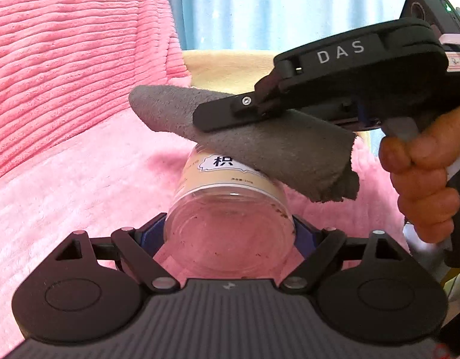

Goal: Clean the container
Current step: 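Hold the jar in the left gripper while the right gripper wipes its base again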

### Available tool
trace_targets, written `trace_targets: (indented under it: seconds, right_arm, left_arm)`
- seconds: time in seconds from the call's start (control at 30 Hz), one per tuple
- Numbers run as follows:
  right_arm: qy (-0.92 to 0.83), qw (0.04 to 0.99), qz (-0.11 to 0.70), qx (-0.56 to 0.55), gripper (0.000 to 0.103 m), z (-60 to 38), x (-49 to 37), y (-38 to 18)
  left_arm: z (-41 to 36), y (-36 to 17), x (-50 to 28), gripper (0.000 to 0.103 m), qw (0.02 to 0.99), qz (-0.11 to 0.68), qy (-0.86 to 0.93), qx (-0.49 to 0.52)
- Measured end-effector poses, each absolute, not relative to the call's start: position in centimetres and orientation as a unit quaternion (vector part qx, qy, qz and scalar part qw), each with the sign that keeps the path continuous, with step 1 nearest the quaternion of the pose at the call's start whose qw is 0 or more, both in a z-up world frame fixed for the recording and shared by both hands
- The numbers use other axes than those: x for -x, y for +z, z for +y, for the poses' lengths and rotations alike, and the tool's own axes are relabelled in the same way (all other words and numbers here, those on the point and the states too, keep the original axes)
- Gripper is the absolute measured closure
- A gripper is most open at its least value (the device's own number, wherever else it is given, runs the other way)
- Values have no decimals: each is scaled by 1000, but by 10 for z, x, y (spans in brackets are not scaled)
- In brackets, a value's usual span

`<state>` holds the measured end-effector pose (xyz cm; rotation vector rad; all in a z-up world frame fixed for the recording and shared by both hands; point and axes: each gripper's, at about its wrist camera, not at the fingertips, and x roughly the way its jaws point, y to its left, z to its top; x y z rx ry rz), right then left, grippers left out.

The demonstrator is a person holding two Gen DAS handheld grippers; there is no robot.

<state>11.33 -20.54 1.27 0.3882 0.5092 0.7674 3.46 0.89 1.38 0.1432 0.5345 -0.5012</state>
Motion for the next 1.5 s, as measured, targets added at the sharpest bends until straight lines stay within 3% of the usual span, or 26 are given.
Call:
trace_targets:
  seconds: [0.1,0.23,0.47,0.6,0.77,0.9,1.17,1.3,1.5]
  right_arm:
    - [377,871,251,-190,96,-207,-113,16]
    - [435,840,274,-175,96,-197,-107,16]
    - [372,877,245,-178,97,-211,-118,19]
    - [407,859,259,-173,96,-204,-112,20]
    - [439,849,260,-138,97,-190,-107,23]
    - [374,874,249,-185,97,-211,-122,23]
    - [384,874,247,-166,97,-199,-117,27]
    - [384,871,253,-175,97,-203,-114,25]
    - [437,835,283,-176,97,-194,-105,21]
  left_arm:
    - [1,16,-31,18,933,253,-237,-93]
    - [-11,2,-10,18,931,217,-194,-219]
    - [-20,-2,-7,18,926,204,-191,-255]
    - [-24,-5,-53,18,926,210,-194,-246]
    - [-25,-5,-41,18,926,210,-193,-248]
    - [-29,-6,-38,18,924,205,-197,-256]
    - [6,0,-57,17,932,268,-236,-63]
    - [2,0,-64,18,932,265,-235,-75]
    - [-22,-3,-75,18,931,235,-214,-178]
